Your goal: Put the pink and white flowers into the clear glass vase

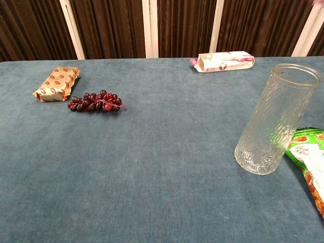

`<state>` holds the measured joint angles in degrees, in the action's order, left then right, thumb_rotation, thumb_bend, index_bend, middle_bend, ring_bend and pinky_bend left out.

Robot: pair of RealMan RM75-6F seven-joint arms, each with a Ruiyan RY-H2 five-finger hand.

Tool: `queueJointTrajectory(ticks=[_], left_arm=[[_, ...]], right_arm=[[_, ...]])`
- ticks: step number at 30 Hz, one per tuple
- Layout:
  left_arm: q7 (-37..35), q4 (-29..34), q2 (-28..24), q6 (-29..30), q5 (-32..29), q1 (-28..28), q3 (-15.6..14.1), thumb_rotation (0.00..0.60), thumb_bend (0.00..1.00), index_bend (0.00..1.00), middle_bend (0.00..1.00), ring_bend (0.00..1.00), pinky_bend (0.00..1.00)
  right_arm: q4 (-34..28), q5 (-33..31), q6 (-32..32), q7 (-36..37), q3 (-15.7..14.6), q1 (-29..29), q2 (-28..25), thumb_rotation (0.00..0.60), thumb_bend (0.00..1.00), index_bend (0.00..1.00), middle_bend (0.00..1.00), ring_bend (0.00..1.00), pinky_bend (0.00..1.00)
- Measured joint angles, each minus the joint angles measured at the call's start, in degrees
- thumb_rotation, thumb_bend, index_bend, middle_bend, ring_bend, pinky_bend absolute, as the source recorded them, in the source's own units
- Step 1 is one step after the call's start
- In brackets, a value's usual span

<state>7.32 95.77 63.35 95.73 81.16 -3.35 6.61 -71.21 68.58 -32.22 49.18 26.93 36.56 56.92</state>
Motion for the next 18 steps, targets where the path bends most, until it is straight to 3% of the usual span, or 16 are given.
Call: queueJointTrajectory(ticks=[11, 18], left_arm=[[-2.60, -0.42, -0.32, 0.43, 0.98, 0.04, 0.05, 0.600, 0.20, 0.10, 0.02, 0.00, 0.02], [-7.23, -2.60, 0.46, 3.71, 3.49, -0.37, 0.59, 0.600, 0.20, 0.10, 0.02, 0.00, 0.02]], right_arm=[[-21.73, 3.50, -2.98, 17.45, 5.96, -6.52, -19.88, 0.600, 0.20, 0.54, 0.46, 0.48, 0.04], [-30.23, -5.87, -1.41, 19.56, 9.10, -6.23, -26.82, 0.600, 0.20, 0.55, 0.46, 0.48, 0.05]])
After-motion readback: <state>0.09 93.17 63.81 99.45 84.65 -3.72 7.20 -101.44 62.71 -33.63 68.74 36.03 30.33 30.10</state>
